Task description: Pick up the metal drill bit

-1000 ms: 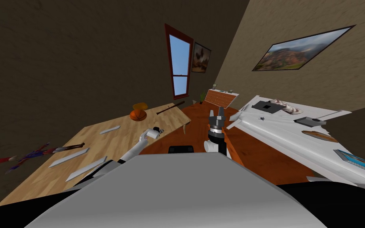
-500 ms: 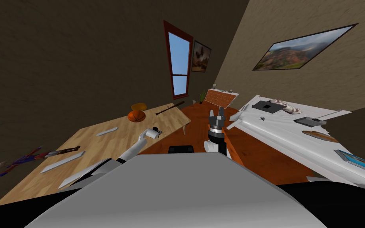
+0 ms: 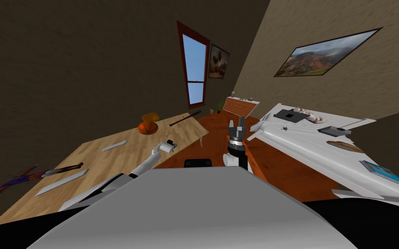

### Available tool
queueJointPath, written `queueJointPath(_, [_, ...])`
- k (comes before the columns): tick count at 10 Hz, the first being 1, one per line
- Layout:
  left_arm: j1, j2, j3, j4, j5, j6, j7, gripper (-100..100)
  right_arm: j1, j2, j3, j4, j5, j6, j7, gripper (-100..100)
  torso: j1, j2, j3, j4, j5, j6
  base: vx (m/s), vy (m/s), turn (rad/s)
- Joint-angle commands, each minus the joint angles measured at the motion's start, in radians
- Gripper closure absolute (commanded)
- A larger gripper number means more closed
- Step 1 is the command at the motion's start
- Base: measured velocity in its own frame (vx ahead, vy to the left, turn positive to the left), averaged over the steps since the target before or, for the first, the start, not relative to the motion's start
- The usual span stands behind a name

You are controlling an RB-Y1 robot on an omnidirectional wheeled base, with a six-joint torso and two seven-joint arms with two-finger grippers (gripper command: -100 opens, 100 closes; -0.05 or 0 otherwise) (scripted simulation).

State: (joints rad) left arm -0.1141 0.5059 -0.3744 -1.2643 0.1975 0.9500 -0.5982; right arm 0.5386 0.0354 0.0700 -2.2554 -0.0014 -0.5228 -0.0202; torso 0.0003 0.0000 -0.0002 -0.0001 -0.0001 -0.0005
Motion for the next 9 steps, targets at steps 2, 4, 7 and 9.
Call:
queueJointPath(2, [0.001, 0.002, 0.001, 0.001, -0.001, 0.001, 0.000, 100, 0.000, 0.000, 0.000, 0.000, 0.000, 0.000, 0.000, 0, 0.000, 0.000, 0.000, 0.000, 0.001, 0.002, 0.001, 0.004, 0.005])
queueJointPath(4, [-0.002, 0.003, 0.001, -0.001, -0.002, -0.001, 0.000, 100, 0.000, 0.000, 0.000, 0.000, 0.000, 0.000, 0.000, 0, 0.001, -0.002, -0.002, -0.002, 0.003, 0.001, 0.000, 0.000, 0.000])
queueJointPath(7, [-0.005, 0.016, -0.001, -0.050, 0.016, 0.045, -0.008, 100, 0.000, 0.000, 0.000, 0.000, 0.000, 0.000, 0.000, 0, 0.001, -0.002, -0.002, -0.002, 0.003, 0.001, -0.019, -0.017, 0.047])
queueJointPath(9, [-0.003, 0.013, -0.001, -0.044, 0.012, 0.038, -0.006, 0, 0.000, 0.000, 0.000, 0.000, 0.000, 0.000, 0.000, 0, 0.001, -0.001, -0.002, -0.002, 0.003, 0.001, -0.009, -0.008, 0.006])
